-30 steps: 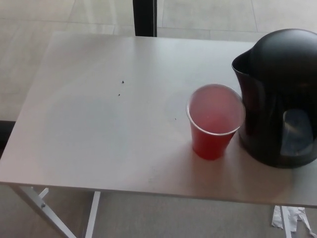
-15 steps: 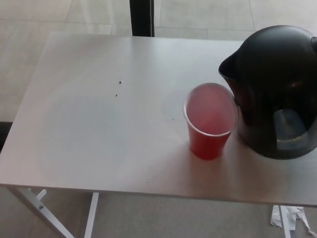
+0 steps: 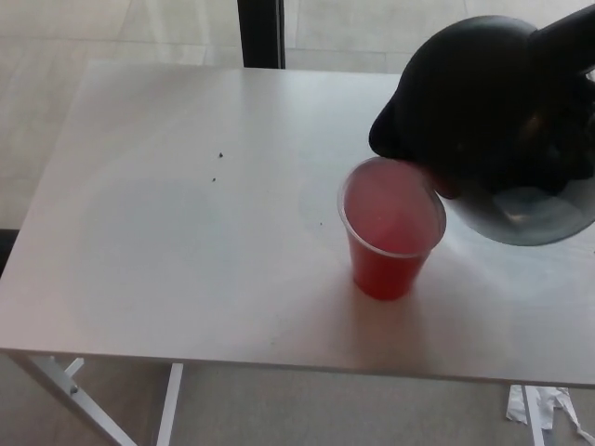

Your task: The robot uses its right hand to lift up a kettle kept on the middle of the desk by its handle and tilt it into a glass kept next to it to pour out water

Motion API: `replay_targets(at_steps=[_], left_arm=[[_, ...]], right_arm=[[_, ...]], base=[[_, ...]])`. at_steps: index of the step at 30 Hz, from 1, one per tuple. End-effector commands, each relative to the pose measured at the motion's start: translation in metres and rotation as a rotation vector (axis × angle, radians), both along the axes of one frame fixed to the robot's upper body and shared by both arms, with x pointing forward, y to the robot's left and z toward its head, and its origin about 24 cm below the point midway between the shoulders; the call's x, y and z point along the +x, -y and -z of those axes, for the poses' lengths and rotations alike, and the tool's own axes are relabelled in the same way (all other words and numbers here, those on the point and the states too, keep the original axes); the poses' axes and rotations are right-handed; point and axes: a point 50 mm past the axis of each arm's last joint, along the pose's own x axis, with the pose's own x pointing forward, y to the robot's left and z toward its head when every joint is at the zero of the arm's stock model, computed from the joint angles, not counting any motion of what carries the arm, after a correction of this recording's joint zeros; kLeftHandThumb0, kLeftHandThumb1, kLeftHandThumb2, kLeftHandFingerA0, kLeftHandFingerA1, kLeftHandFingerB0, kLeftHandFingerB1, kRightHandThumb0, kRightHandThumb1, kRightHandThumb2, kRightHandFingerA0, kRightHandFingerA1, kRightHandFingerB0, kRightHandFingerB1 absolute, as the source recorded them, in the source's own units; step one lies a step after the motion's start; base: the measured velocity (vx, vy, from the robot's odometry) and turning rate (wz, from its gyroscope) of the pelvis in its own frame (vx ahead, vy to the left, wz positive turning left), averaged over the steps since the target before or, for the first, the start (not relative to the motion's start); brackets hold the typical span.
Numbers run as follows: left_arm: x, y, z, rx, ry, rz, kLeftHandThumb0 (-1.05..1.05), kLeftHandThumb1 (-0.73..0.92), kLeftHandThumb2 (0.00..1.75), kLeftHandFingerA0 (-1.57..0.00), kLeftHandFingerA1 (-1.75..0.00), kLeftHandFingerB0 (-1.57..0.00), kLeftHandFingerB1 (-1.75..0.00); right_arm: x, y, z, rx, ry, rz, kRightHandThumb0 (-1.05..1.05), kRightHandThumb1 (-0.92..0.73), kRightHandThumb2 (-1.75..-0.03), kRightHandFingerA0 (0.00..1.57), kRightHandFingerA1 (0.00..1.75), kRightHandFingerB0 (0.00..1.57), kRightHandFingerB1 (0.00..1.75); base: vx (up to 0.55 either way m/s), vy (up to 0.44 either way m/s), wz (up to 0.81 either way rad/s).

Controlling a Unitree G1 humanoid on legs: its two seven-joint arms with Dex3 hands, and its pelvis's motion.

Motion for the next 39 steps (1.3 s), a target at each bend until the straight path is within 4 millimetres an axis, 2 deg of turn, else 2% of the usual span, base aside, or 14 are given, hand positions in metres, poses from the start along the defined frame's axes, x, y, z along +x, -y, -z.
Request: replay_targets(at_steps=[1,3,4,6,13,14,17,18,20,21,25,31,32,39], left_arm=[[0.001,-0.007,-0.009,0.026,0.015,-0.017,-1.05,0.66,1.07,-1.32,-0.95,-0.91,-1.36],[0.002,-0.008,-0.01,0.03,0.017,-0.018,-1.05,0.51,1.29,-1.3,-0.89,-0.86,-1.48],[0.002,-0.008,-0.011,0.031,0.02,-0.014,-1.05,0.65,1.08,-1.32,-0.95,-0.93,-1.35],[0.002,-0.009,-0.012,0.036,0.019,-0.011,-1.05,0.51,1.3,-1.28,-0.91,-0.89,-1.45],[0.003,-0.01,-0.014,0.033,0.028,-0.015,-1.05,0.51,1.29,-1.27,-0.91,-0.87,-1.44],[0.004,-0.011,-0.016,0.037,0.032,-0.015,-1.05,0.69,1.04,-1.3,-0.96,-0.92,-1.33],[0.004,-0.011,-0.015,0.041,0.029,-0.014,-1.05,0.69,1.04,-1.29,-0.96,-0.92,-1.33],[0.005,-0.011,-0.016,0.046,0.025,-0.013,-1.05,0.54,1.3,-1.26,-0.95,-0.84,-1.41],[0.005,-0.012,-0.017,0.044,0.028,-0.014,-1.05,0.51,1.29,-1.26,-0.9,-0.88,-1.44],[0.006,-0.012,-0.017,0.039,0.031,-0.018,-1.05,0.69,1.0,-1.29,-0.95,-0.93,-1.31],[0.006,-0.012,-0.017,0.037,0.045,-0.019,-1.05,0.69,1.0,-1.29,-0.97,-0.94,-1.31],[0.009,-0.012,-0.02,0.046,0.049,-0.016,-1.05,0.54,1.3,-1.27,-0.94,-0.85,-1.41],[0.01,-0.013,-0.021,0.045,0.056,-0.021,-1.05,0.67,1.06,-1.32,-0.95,-0.93,-1.35],[0.012,-0.014,-0.023,0.051,0.052,-0.02,-1.05,0.72,0.96,-1.37,-0.87,-0.93,-1.33]], right_arm=[[0.0,-0.015,-0.022,-0.125,0.074,-0.119,-0.34,-0.84,-0.73,0.92,1.68,0.78,1.49],[0.001,-0.015,-0.025,-0.144,0.071,-0.123,-0.4,-0.85,-0.73,0.93,1.67,0.84,1.5],[0.001,-0.015,-0.03,-0.193,0.084,-0.122,-0.42,-0.87,-0.74,0.93,1.69,0.83,1.51],[0.002,-0.016,-0.035,-0.227,0.096,-0.118,-0.39,-0.89,-0.75,0.95,1.7,0.81,1.53],[0.0,-0.011,-0.047,-0.311,0.119,-0.147,-0.39,-0.88,-0.73,0.91,1.75,0.76,1.53],[-0.001,-0.009,-0.047,-0.338,0.118,-0.148,-0.43,-0.87,-0.74,0.92,1.73,0.77,1.54],[-0.002,-0.008,-0.046,-0.369,0.116,-0.156,-0.45,-0.9,-0.67,0.94,1.71,0.75,1.57],[-0.002,-0.008,-0.046,-0.386,0.125,-0.168,-0.46,-0.89,-0.67,0.92,1.71,0.74,1.59],[-0.001,-0.008,-0.044,-0.403,0.105,-0.183,-0.36,-0.82,-0.69,0.81,1.7,0.71,1.54],[-0.001,-0.008,-0.044,-0.416,0.084,-0.192,-0.39,-0.81,-0.69,0.79,1.69,0.72,1.54],[-0.001,-0.014,-0.044,-0.499,0.12,-0.229,-0.44,-0.87,-0.71,0.81,1.74,0.73,1.57],[-0.003,-0.028,-0.042,-0.652,0.189,-0.303,-0.33,-0.84,-0.7,0.83,1.72,0.69,1.56],[-0.004,-0.031,-0.041,-0.673,0.211,-0.322,-0.23,-0.76,-0.79,0.79,1.71,0.72,1.61],[-0.004,-0.042,-0.041,-0.786,0.23,-0.371,-0.23,-0.8,-0.64,0.81,1.74,0.67,1.6]], base=[[0.0,0.0,0.0],[0.0,0.0,0.0],[0.0,0.0,0.0],[0.0,0.0,0.0],[0.0,0.0,0.0],[0.0,0.0,0.0],[0.0,0.0,0.0],[0.0,0.0,0.0],[0.0,0.0,0.0],[0.0,0.0,0.0],[0.0,0.0,0.0],[0.0,0.0,0.0],[0.0,0.0,0.0],[0.0,0.0,0.0]])
